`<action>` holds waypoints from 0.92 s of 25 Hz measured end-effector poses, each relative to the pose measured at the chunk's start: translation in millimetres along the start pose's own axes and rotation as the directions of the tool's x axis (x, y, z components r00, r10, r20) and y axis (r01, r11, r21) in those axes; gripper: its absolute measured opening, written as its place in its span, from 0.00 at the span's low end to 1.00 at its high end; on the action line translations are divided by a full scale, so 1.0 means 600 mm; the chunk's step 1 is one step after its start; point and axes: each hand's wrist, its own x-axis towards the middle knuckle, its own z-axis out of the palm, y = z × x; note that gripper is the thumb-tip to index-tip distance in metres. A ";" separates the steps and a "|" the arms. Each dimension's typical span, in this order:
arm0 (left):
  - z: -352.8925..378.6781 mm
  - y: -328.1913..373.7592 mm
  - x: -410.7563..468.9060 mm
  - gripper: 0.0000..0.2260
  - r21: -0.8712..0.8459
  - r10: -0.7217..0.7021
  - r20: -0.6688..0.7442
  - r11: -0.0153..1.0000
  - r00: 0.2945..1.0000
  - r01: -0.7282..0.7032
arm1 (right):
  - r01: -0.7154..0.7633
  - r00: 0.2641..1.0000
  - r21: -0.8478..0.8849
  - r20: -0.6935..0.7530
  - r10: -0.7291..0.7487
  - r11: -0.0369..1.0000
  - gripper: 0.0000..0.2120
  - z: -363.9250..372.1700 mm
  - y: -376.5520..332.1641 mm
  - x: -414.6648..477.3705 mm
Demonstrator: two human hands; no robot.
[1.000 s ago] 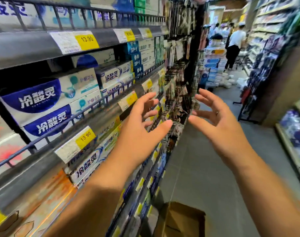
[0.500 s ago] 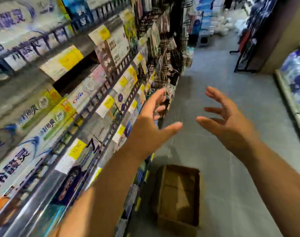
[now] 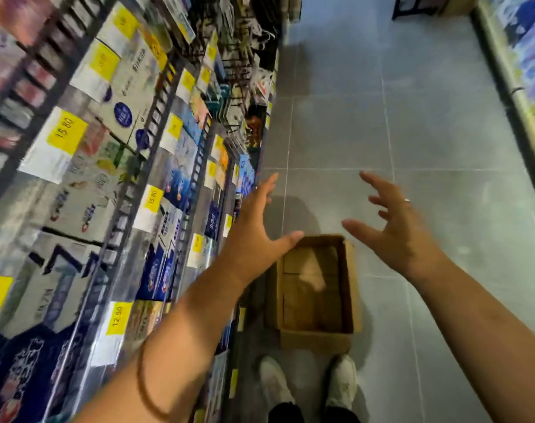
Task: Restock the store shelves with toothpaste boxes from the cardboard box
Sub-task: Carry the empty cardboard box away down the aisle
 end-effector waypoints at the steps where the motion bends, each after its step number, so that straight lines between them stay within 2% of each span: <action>1: 0.015 -0.034 0.009 0.42 0.004 -0.016 0.009 1.000 1.000 0.016 | -0.020 1.000 -0.009 0.002 0.020 1.000 0.35 0.019 0.030 0.005; 8: 0.132 -0.279 0.039 0.43 0.089 -0.143 0.082 0.987 0.986 0.135 | -0.138 0.987 -0.004 0.082 0.138 0.990 0.36 0.166 0.250 0.021; 16: 0.280 -0.546 0.062 0.44 0.165 -0.307 0.167 0.946 0.937 0.281 | -0.277 0.945 -0.045 0.170 0.281 0.960 0.37 0.339 0.543 0.037; 20: 0.365 -0.672 0.084 0.45 0.275 -0.350 0.173 0.915 0.921 0.296 | -0.357 0.902 -0.161 0.196 0.384 0.920 0.39 0.419 0.689 0.037; 23: 0.414 -0.758 0.103 0.45 0.363 -0.381 0.208 0.885 0.901 0.291 | -0.298 0.910 -0.363 0.169 0.377 0.883 0.41 0.450 0.782 0.030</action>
